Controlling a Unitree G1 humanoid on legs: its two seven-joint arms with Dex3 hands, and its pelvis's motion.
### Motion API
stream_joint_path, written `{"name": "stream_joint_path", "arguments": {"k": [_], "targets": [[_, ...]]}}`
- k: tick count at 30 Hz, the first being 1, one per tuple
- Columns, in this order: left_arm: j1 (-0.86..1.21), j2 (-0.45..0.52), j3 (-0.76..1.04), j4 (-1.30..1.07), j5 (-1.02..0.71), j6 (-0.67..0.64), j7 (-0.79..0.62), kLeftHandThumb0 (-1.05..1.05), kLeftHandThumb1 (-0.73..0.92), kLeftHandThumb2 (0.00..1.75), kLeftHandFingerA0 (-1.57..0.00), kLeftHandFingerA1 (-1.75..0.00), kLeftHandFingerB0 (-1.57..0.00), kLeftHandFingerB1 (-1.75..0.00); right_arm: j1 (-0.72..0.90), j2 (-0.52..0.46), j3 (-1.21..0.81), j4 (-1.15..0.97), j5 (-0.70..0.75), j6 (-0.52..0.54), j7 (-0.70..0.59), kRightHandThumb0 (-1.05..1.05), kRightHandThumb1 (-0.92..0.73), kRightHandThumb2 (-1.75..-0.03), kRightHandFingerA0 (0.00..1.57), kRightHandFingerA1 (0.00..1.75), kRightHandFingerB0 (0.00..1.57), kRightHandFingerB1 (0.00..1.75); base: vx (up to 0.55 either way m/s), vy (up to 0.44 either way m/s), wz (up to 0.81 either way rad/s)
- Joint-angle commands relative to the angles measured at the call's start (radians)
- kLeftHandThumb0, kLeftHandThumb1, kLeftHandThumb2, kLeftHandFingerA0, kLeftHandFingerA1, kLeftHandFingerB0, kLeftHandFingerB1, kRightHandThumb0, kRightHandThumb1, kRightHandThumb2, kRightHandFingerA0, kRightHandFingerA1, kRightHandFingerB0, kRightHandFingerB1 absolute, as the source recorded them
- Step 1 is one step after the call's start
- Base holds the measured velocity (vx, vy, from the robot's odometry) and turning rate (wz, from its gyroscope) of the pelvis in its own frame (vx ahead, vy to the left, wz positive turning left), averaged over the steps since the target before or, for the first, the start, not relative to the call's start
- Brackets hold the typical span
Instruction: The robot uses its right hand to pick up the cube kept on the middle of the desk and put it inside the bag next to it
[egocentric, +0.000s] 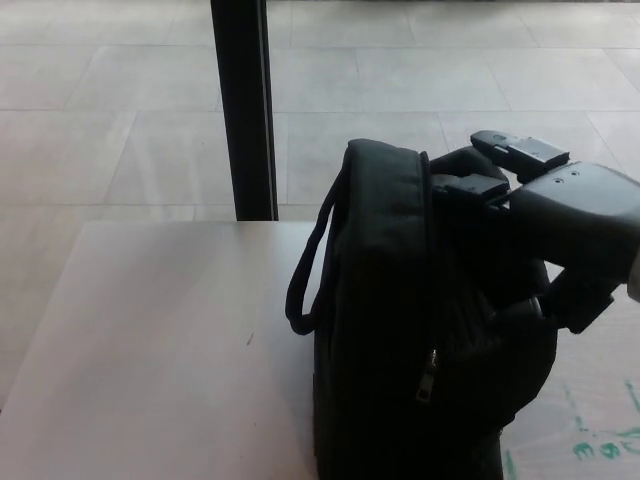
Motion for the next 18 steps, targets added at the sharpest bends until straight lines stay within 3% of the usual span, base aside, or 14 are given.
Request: {"name": "stream_joint_path", "arguments": {"k": [1, 3, 5, 10, 11, 13, 14, 15, 16, 17, 18], "targets": [[0.008, 0.01, 0.004, 0.002, 0.012, 0.009, 0.012, -0.62, 0.48, 0.87, -0.3, -0.57, -0.2, -0.49, -0.047, -0.037, -0.061, -0.01, 0.071, 0.088, 0.124, -0.81, -0.51, -0.87, 0.04, 0.44, 0.25, 0.47, 0.0, 0.0, 0.0], [0.003, 0.006, 0.011, 0.008, 0.004, 0.017, 0.013, -0.63, 0.47, 0.87, -0.3, -0.57, -0.21, -0.49, -0.068, -0.041, -0.1, -0.013, 0.113, 0.127, 0.154, -0.66, -0.49, -0.87, 0.17, 0.53, 0.35, 0.5, 0.0, 0.0, 0.0], [0.005, 0.006, 0.011, 0.003, 0.005, 0.02, 0.013, -0.63, 0.48, 0.88, -0.3, -0.58, -0.21, -0.49, -0.072, -0.038, -0.116, -0.019, 0.124, 0.145, 0.164, -0.64, -0.49, -0.85, 0.23, 0.53, 0.37, 0.49, 0.0, 0.0, 0.0], [0.007, 0.014, -0.002, 0.007, 0.018, -0.007, 0.003, -0.63, 0.49, 0.89, -0.31, -0.58, -0.21, -0.49, -0.107, -0.084, -0.207, -0.023, 0.168, 0.186, 0.19, -0.66, -0.51, -0.87, 0.22, 0.55, 0.31, 0.48, 0.0, 0.0, 0.0], [0.006, 0.012, 0.0, 0.009, 0.014, -0.003, 0.004, -0.64, 0.48, 0.88, -0.31, -0.58, -0.2, -0.49, -0.1, -0.089, -0.237, -0.02, 0.189, 0.185, 0.179, -0.61, -0.63, -0.59, 0.29, 0.47, 0.41, 0.34, 0.0, 0.0, 0.0], [0.006, 0.01, 0.0, 0.011, 0.013, -0.002, 0.004, -0.66, 0.49, 0.87, -0.3, -0.57, -0.21, -0.49, -0.078, -0.096, -0.284, -0.019, 0.216, 0.178, 0.165, -0.6, -0.63, -0.58, 0.28, 0.45, 0.38, 0.33, 0.0, 0.0, 0.0], [0.007, 0.01, -0.001, 0.013, 0.013, -0.005, 0.002, -0.66, 0.49, 0.87, -0.3, -0.57, -0.21, -0.49, -0.061, -0.105, -0.32, -0.021, 0.237, 0.175, 0.158, -0.6, -0.63, -0.58, 0.28, 0.45, 0.38, 0.33, 0.0, 0.0, 0.0], [0.007, 0.01, 0.002, 0.011, 0.007, 0.001, -0.003, -0.58, 0.65, 0.59, -0.3, -0.47, -0.29, -0.39, -0.045, -0.12, -0.344, -0.047, 0.236, 0.213, 0.175, -0.62, -0.63, -0.6, 0.25, 0.44, 0.36, 0.32, 0.0, 0.0, 0.0], [0.009, 0.01, 0.002, 0.007, 0.008, -0.001, -0.001, -0.63, 0.48, 0.88, -0.29, -0.57, -0.19, -0.49, -0.029, -0.129, -0.365, -0.061, 0.24, 0.229, 0.179, -0.62, -0.63, -0.59, 0.26, 0.43, 0.36, 0.32, 0.0, 0.0, 0.0], [0.012, 0.006, 0.007, 0.007, 0.001, 0.003, -0.005, -0.56, 0.66, 0.59, -0.3, -0.48, -0.29, -0.4, 0.007, -0.143, -0.406, -0.082, 0.251, 0.247, 0.181, -0.6, -0.63, -0.58, 0.27, 0.43, 0.36, 0.32, 0.0, 0.0, 0.0], [0.015, 0.008, 0.006, 0.003, 0.002, 0.0, -0.006, -0.57, 0.66, 0.59, -0.3, -0.47, -0.29, -0.4, 0.037, -0.143, -0.446, -0.086, 0.275, 0.243, 0.172, -0.58, -0.45, -0.87, 0.19, 0.51, 0.32, 0.51, 0.0, 0.0, 0.0]]}}
